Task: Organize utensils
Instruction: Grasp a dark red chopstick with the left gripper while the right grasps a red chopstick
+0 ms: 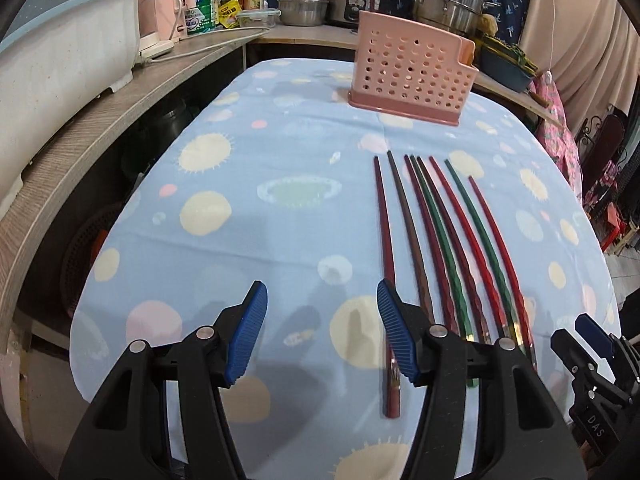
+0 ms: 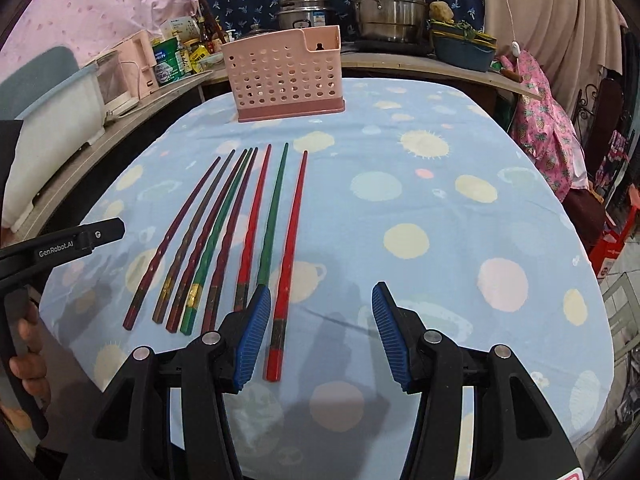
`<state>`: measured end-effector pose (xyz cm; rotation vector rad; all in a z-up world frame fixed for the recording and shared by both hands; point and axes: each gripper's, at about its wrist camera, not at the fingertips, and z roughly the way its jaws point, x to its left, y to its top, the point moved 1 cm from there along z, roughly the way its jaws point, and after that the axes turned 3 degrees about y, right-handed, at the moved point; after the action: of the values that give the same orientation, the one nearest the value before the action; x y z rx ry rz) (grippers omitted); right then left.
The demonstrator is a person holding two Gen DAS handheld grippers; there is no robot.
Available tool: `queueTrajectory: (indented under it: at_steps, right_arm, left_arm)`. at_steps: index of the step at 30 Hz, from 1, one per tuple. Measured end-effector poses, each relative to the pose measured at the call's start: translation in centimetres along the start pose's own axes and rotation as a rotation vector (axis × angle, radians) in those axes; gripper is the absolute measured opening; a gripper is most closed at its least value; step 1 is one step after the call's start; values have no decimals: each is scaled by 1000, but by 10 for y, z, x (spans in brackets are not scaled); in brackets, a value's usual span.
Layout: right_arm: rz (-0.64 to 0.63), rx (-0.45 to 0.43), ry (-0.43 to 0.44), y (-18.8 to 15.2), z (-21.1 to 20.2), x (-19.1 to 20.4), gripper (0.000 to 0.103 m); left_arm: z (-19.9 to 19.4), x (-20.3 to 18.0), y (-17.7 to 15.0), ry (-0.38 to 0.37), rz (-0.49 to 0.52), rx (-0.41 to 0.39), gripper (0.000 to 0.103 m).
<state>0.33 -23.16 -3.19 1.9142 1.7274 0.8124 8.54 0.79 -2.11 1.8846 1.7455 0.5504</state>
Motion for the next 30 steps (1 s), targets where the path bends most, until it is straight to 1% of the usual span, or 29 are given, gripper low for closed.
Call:
queueTrajectory:
  at_steps: [2,4,10,19,26,30]
  right_arm:
    - [10,8,3,-5,0,-1,48]
    - [22,20,10,-8,2,-1,43]
    - [29,30,28,-13,3,1,33]
    - [7,54,52,-19,7,11,25]
    - [3,61,43,-22,10,11,19]
    - [4,58,32,-21,11,8,12]
  left_arm:
    - [-1,-2,-6,-1,7,2,54]
    - [-1,-6,-12,-2,17,11,54]
    - [2,-11,-23,-3,31,32,54]
    - [1,-13,-33,-9,41,46,54]
    - [2,-20,-37,-21,58,55,54]
    - [6,-22,-38,-18,64,67,54]
